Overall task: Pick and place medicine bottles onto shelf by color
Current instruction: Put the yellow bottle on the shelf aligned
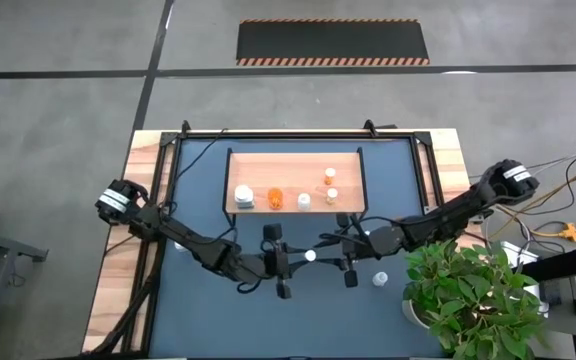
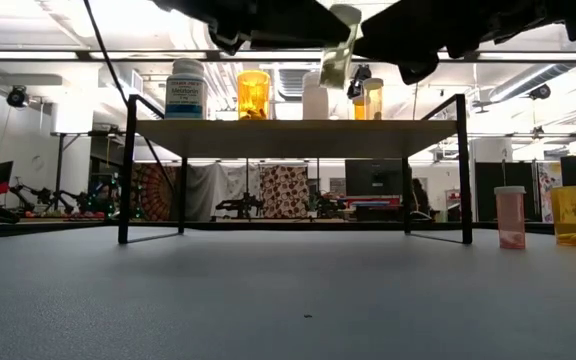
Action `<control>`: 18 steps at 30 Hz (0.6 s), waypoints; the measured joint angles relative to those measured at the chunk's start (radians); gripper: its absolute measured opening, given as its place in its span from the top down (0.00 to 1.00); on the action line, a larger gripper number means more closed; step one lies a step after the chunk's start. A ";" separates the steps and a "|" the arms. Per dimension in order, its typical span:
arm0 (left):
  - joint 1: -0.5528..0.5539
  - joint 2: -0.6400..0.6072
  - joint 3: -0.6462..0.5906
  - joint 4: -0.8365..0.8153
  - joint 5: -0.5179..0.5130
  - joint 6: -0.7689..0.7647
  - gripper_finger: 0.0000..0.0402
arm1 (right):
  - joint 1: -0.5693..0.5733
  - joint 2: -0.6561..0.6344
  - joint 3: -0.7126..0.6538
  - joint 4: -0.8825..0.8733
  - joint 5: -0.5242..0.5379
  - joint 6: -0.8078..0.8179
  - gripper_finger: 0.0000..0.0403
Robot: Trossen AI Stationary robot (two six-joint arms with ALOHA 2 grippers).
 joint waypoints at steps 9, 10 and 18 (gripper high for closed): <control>0.009 0.006 0.000 -0.026 -0.007 -0.074 0.81 | 0.000 -0.008 0.019 -0.002 0.003 0.001 0.62; 0.010 0.007 0.000 -0.027 -0.019 -0.076 0.81 | 0.000 -0.007 0.024 -0.002 0.008 -0.003 0.62; 0.023 0.015 0.000 -0.011 -0.038 -0.078 0.81 | 0.000 0.000 0.055 -0.059 0.058 -0.006 0.62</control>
